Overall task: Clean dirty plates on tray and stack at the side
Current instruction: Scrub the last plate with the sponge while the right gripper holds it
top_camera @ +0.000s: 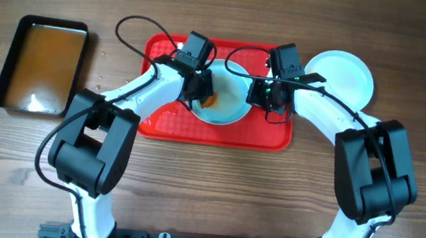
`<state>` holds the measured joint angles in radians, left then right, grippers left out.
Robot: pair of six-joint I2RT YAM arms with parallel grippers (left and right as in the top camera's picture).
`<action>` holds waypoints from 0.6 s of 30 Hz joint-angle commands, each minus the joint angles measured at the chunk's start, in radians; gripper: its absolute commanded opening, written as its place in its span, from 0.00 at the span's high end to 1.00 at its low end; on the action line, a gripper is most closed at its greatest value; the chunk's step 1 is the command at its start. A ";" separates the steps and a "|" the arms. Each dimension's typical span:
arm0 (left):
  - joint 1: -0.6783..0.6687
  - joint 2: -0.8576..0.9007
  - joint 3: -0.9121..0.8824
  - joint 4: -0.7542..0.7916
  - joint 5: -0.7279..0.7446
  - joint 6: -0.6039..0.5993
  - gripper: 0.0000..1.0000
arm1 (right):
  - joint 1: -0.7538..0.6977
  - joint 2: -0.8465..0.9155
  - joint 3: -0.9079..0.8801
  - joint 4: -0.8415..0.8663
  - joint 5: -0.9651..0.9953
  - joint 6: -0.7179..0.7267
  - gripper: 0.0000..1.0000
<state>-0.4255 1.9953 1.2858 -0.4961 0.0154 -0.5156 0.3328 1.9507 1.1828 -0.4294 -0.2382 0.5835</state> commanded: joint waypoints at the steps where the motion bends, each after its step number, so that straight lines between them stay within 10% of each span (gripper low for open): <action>1: 0.010 -0.006 -0.002 -0.022 -0.275 0.140 0.96 | 0.001 0.007 0.009 -0.027 -0.046 0.075 0.96; 9: 0.009 -0.198 0.030 0.010 -0.127 0.145 0.96 | 0.002 0.007 0.008 -0.047 -0.081 0.187 0.96; 18: -0.021 -0.022 0.026 0.028 0.182 0.024 0.96 | 0.007 0.007 0.008 -0.046 -0.073 0.186 0.96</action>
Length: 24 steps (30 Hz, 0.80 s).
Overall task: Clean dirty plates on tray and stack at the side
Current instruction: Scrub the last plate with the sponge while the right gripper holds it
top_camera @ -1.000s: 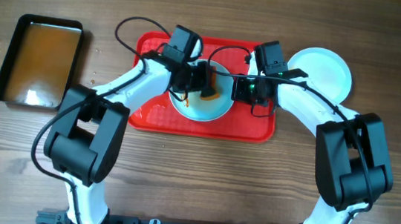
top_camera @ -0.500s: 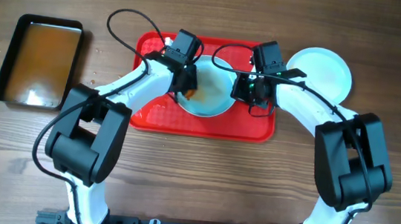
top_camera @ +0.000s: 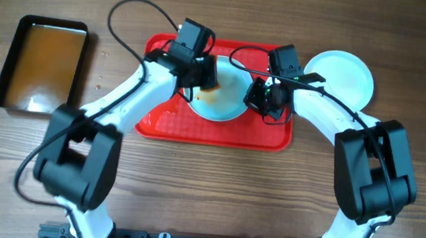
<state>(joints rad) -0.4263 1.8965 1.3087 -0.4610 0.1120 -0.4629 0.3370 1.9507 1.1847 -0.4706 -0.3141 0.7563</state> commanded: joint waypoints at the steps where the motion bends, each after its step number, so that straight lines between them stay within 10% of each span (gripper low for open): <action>1: -0.026 0.100 0.003 -0.012 0.086 -0.028 0.96 | 0.003 0.007 0.006 -0.005 0.006 0.014 0.96; 5: -0.026 0.127 0.003 -0.067 -0.008 -0.008 0.96 | 0.003 0.007 0.006 -0.009 0.006 0.014 0.96; 15: -0.024 0.061 0.008 -0.167 -0.814 0.274 0.96 | 0.003 0.007 0.006 -0.011 0.014 0.029 0.96; 19: -0.020 -0.018 0.008 -0.078 -0.669 0.272 0.96 | 0.003 0.007 0.006 -0.013 0.014 0.029 0.96; 24: 0.046 -0.048 0.008 -0.024 -0.002 0.145 0.96 | 0.003 0.007 0.006 -0.012 0.014 0.027 0.96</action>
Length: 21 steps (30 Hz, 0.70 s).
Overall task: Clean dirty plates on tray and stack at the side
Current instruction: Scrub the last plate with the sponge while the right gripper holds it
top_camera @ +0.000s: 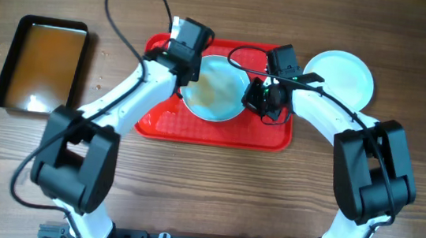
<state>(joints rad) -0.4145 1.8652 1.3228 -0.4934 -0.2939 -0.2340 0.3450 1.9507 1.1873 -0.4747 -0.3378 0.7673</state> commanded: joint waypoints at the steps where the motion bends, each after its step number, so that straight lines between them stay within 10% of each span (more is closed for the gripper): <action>1: 0.047 -0.013 -0.010 0.012 0.493 -0.122 0.96 | -0.005 0.007 0.004 -0.008 0.037 0.014 0.96; 10: 0.011 0.118 -0.018 0.000 0.584 -0.167 0.96 | -0.005 0.007 0.004 -0.007 0.037 0.006 0.96; 21: 0.040 0.114 -0.006 -0.092 -0.182 -0.032 0.96 | -0.005 0.007 0.005 0.005 0.051 -0.034 0.96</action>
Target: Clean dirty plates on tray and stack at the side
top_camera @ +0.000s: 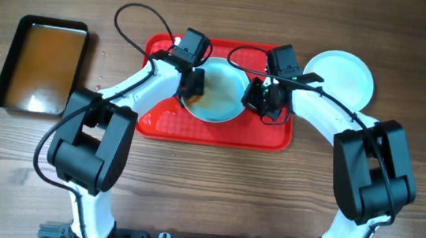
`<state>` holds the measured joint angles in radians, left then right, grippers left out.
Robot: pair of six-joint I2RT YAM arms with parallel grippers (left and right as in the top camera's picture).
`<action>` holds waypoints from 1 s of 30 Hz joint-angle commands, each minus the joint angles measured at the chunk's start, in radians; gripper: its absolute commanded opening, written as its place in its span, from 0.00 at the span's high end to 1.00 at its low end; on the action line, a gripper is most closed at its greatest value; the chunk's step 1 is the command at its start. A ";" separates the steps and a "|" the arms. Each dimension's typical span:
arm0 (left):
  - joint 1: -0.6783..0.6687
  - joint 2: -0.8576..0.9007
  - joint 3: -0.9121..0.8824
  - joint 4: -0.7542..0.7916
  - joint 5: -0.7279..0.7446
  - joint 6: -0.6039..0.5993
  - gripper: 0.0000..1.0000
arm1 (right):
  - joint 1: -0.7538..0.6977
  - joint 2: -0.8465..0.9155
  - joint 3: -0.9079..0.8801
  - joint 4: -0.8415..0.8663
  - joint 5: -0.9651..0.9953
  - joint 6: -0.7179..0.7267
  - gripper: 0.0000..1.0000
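Observation:
A light blue plate (221, 98) with a faint brownish smear lies on the red tray (211, 133). My left gripper (193, 90) is over the plate's left part, shut on an orange sponge (195, 99) that peeks out under its fingers. At the plate's right rim my right gripper (257, 100) appears shut on the edge. A white plate (346, 74) rests on the table to the right of the tray.
A black rectangular pan (42, 65) holding brownish liquid sits at the far left of the wooden table. Both arms' cables loop over the back of the tray. The white plate lies close behind the right arm.
My left gripper has moved from the plate's far left rim back toward me, onto the plate's left part, with the sponge showing again. The right gripper and the plate stay put.
The left gripper first pressed the orange sponge near the plate's middle left. Then it was at the plate's upper left, then at the far rim, and now on the left part again. The right gripper stayed at the right rim, and plate and gripper shifted slightly left together.

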<state>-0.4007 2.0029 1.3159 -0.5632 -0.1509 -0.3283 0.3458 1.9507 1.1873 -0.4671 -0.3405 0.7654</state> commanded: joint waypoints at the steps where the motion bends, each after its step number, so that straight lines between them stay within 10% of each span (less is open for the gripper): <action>1: 0.026 -0.045 0.001 -0.020 -0.349 0.062 0.96 | -0.006 0.006 0.008 -0.001 0.051 -0.060 0.96; 6: 0.048 -0.233 0.001 -0.020 -0.344 0.026 0.96 | -0.004 -0.003 0.130 -0.150 0.214 -0.243 0.96; 13: 0.499 -0.396 0.000 -0.035 0.352 -0.077 0.96 | 0.071 -0.006 0.483 -0.468 0.575 -0.414 0.96; 16: 0.680 -0.387 -0.003 -0.088 0.387 -0.077 0.96 | 0.126 -0.007 0.568 -0.529 0.656 -0.432 0.96; 17: 0.741 -0.387 -0.003 -0.097 0.409 -0.077 0.96 | 0.134 -0.007 0.576 -0.537 0.655 -0.428 0.91; 19: 0.860 -0.387 -0.003 -0.099 0.470 -0.077 0.96 | 0.118 0.006 0.571 -0.549 0.613 -0.396 0.42; 23: 0.984 -0.386 -0.003 -0.100 0.476 -0.077 0.96 | 0.056 0.109 0.571 -0.547 0.332 -0.465 0.18; 30: 1.001 -0.386 -0.003 -0.096 0.476 -0.076 0.96 | 0.031 0.304 0.571 -0.567 0.189 -0.529 0.37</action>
<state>0.5976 1.6131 1.3155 -0.6647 0.2989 -0.4023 0.3748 2.2097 1.7496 -1.0256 -0.0708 0.2813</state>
